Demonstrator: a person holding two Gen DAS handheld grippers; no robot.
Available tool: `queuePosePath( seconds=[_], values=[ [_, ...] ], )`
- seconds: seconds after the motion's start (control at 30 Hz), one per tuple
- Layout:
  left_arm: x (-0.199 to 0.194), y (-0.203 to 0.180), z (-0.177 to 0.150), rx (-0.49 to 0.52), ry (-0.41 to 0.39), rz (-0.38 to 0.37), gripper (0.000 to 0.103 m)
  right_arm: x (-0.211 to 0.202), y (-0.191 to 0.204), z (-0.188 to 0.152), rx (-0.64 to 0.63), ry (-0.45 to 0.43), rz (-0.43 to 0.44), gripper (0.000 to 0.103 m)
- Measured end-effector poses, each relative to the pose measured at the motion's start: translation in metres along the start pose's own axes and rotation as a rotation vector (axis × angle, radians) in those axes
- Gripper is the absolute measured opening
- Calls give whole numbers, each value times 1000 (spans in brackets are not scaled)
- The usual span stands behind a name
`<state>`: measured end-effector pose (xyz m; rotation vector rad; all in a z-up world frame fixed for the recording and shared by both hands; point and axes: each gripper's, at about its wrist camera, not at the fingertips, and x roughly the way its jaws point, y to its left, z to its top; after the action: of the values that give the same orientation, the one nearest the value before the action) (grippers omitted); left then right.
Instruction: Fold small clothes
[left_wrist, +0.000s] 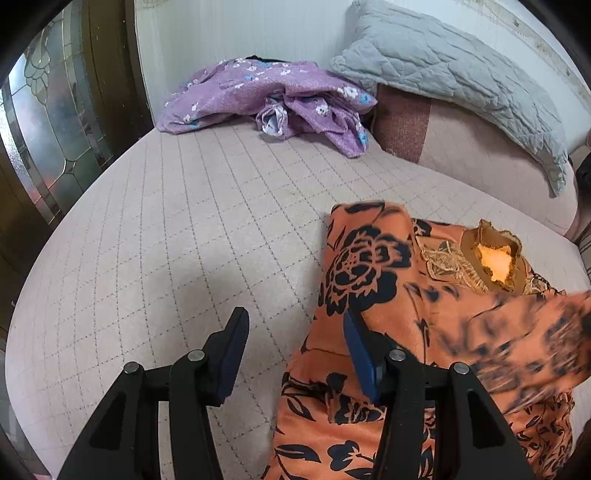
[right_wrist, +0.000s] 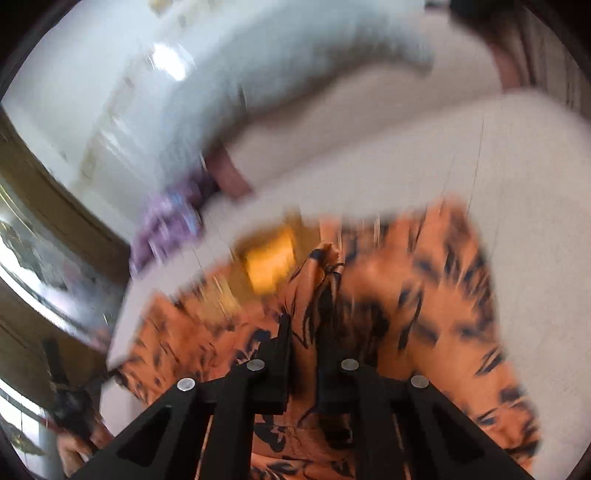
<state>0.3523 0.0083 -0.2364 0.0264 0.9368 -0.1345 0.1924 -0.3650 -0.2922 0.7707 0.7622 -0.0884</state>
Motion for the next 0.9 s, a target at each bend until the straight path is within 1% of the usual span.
queuePosePath(
  seconds=[0.03, 0.07, 0.17, 0.2, 0.23, 0.27, 0.3, 0.33, 0.37, 0.4, 0.43, 0.47, 0.53, 0.57, 0.6, 0.67, 0.73, 0.77, 0.8, 0.83, 0.9],
  values=[
    [0, -1, 0, 0, -6, -4, 54, -5, -4, 5, 3, -31, -28, 10],
    [-1, -3, 0, 5, -12, -10, 54, -7, -13, 9, 14, -36, -60, 10],
    [4, -16, -4, 47, -9, -15, 54, 3, -52, 12, 102, 1, -207, 10],
    [6, -21, -6, 68, -4, -14, 54, 9, -67, 12, 156, 35, -230, 12],
    [8, -27, -7, 90, 1, -12, 54, 17, -79, 11, 217, 83, -218, 16],
    [11, -32, -9, 113, 8, -10, 54, 27, -90, 10, 289, 153, -178, 19],
    [16, -40, -12, 146, 19, -4, 54, 32, -95, 9, 325, 192, -156, 23],
    [18, -44, -14, 164, 25, 3, 54, 31, -93, 10, 328, 188, -144, 31],
    [21, -49, -16, 183, 31, 10, 54, 26, -91, 12, 316, 167, -149, 43],
    [23, -53, -19, 208, 37, 17, 54, 15, -88, 18, 301, 114, -163, 52],
    [24, -55, -20, 223, 39, 22, 54, 0, -87, 21, 295, 50, -167, 66],
    [25, -57, -21, 239, 41, 33, 55, -11, -87, 21, 293, -18, -169, 68],
    [26, -57, -22, 249, 47, 42, 55, -28, -83, 23, 270, -108, -168, 69],
    [26, -57, -22, 247, 53, 41, 55, -30, -80, 23, 244, -115, -147, 68],
    [26, -56, -22, 244, 56, 42, 55, -26, -76, 22, 215, -82, -117, 65],
    [21, -56, -21, 240, 40, 41, 55, -14, -67, 19, 156, -7, -97, 31],
    [12, -59, -20, 241, 0, 42, 55, 12, -56, 11, 107, 89, -122, 30],
    [8, -61, -20, 247, -19, 38, 55, 21, -57, 8, 104, 126, -140, 30],
    [4, -63, -20, 259, -37, 31, 55, 39, -61, 0, 112, 205, -173, 30],
    [4, -64, -20, 267, -41, 31, 55, 47, -64, -7, 118, 239, -192, 30],
    [15, -66, -22, 289, -4, 60, 55, 42, -57, -5, 83, 207, -206, 29]
  ],
)
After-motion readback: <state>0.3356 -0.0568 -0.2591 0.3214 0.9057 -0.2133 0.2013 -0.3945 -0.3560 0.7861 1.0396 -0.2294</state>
